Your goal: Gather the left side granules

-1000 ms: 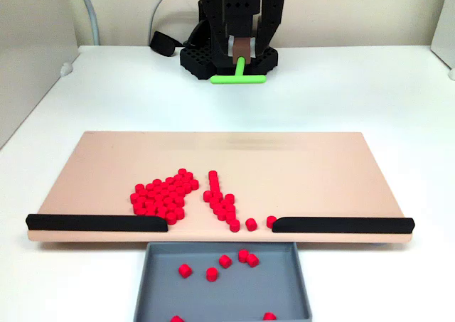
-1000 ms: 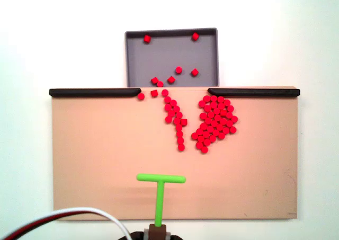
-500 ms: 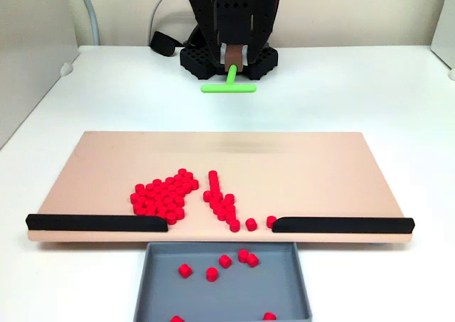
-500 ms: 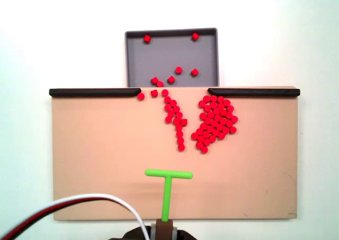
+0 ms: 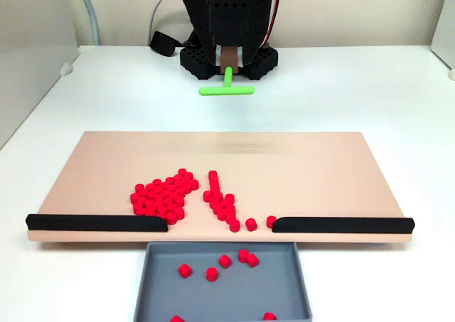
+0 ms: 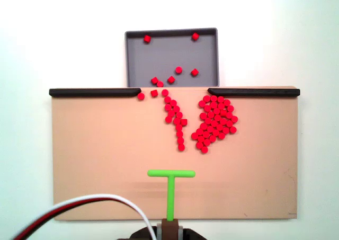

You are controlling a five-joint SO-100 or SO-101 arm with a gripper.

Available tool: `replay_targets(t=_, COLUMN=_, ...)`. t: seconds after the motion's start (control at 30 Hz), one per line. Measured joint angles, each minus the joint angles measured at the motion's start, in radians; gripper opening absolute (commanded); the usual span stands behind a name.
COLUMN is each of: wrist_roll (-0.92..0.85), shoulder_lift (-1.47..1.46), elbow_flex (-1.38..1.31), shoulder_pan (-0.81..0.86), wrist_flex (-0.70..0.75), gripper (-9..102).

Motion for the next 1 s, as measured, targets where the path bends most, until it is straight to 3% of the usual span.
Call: replay_targets(t=1.0, wrist_roll=-0.015, shoulder_lift=-0.011, elbow_flex=0.0, shoulder_pan=-0.02, wrist_flex=0.0, gripper=0)
